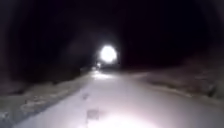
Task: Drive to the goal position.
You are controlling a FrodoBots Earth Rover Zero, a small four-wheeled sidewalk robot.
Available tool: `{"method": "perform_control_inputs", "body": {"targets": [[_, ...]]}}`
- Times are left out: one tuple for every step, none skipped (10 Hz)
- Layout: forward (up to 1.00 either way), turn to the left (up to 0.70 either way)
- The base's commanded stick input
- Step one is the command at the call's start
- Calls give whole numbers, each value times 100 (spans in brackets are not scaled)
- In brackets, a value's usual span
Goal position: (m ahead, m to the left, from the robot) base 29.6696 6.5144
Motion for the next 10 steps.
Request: {"method": "perform_control_inputs", "body": {"targets": [[56,-66],[0,-100],[0,-100],[0,-96],[0,-6],[0,0],[0,0],[0,0],[0,0],[0,0]]}}
